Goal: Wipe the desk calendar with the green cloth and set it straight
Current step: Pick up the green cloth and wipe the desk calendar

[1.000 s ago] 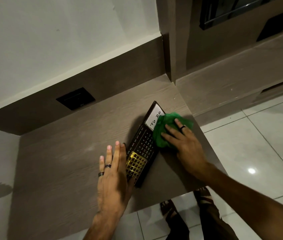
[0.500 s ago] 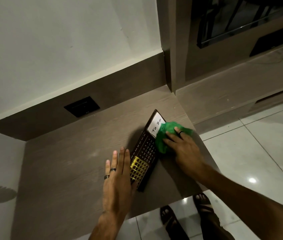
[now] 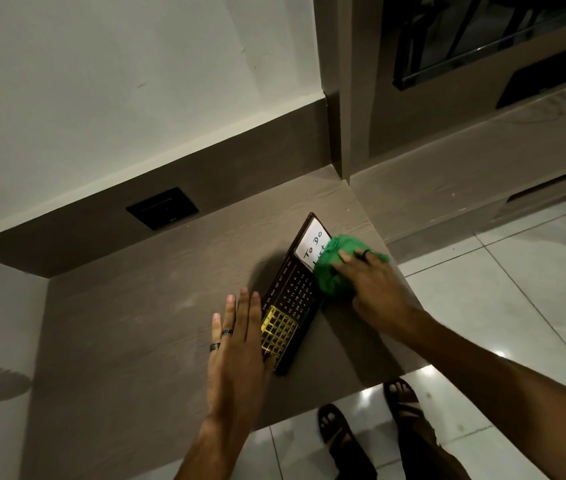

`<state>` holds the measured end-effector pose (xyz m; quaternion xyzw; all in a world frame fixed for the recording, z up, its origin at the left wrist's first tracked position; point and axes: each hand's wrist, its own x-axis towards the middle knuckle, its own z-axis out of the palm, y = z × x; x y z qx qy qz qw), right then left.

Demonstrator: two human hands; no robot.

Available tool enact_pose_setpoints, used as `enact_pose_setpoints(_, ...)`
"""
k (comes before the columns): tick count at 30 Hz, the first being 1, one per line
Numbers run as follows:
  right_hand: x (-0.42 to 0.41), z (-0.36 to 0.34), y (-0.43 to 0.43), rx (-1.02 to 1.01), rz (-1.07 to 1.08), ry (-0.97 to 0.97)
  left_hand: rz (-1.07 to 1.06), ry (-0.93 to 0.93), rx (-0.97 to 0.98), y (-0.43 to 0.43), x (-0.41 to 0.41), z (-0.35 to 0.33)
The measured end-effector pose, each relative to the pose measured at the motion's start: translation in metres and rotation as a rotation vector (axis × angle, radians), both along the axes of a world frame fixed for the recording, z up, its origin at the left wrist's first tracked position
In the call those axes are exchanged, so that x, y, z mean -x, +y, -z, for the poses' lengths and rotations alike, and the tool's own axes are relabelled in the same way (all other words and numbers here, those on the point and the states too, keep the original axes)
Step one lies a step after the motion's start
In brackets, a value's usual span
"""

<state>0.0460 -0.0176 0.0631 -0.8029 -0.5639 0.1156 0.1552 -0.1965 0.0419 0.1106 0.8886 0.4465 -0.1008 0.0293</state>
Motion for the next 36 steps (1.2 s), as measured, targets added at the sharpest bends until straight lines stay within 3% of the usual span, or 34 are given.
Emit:
enact_pose_setpoints(3, 0.022, 0.004, -0.010, -0.010, -0.004, -0.001, -0.021, -0.057, 0.015, 0.001, 0.000, 0.001)
enact_pose_setpoints(8, 0.090, 0.014, -0.053, -0.018, -0.262, 0.106, -0.027, -0.236, 0.058, -0.001, 0.001, 0.007)
enact_pose_setpoints(10, 0.098, 0.002, -0.057, -0.123, -0.234, 0.172, -0.045, -0.337, 0.070, -0.002, 0.006, 0.009)
enact_pose_setpoints(13, 0.102, -0.013, -0.057, -0.274, -0.142, 0.263, -0.240, -0.509, 0.111, -0.004, 0.016, 0.013)
enact_pose_setpoints(15, 0.111, -0.018, -0.053, -0.330, -0.216, 0.239, -0.264, -0.487, 0.156, -0.004, 0.021, 0.017)
enact_pose_setpoints(19, 0.121, -0.013, -0.031, -0.343, -0.532, 0.101, -0.125, -0.222, 0.123, -0.001, 0.023, 0.025)
enact_pose_setpoints(25, 0.092, -0.006, -0.012, -0.326, -0.266, 0.103, -0.186, -0.446, 0.151, 0.000, 0.022, 0.024)
enact_pose_setpoints(27, 0.107, -0.007, -0.015, -0.352, -0.423, 0.060, -0.146, -0.337, 0.130, -0.002, 0.021, 0.025)
enact_pose_setpoints(30, 0.100, -0.022, -0.005, -0.381, -0.595, 0.005, -0.201, -0.468, 0.123, -0.005, 0.024, 0.024)
enact_pose_setpoints(36, 0.031, -0.062, 0.039, -0.259, -0.101, 0.063, -0.162, -0.529, 0.151, -0.006, 0.025, 0.024)
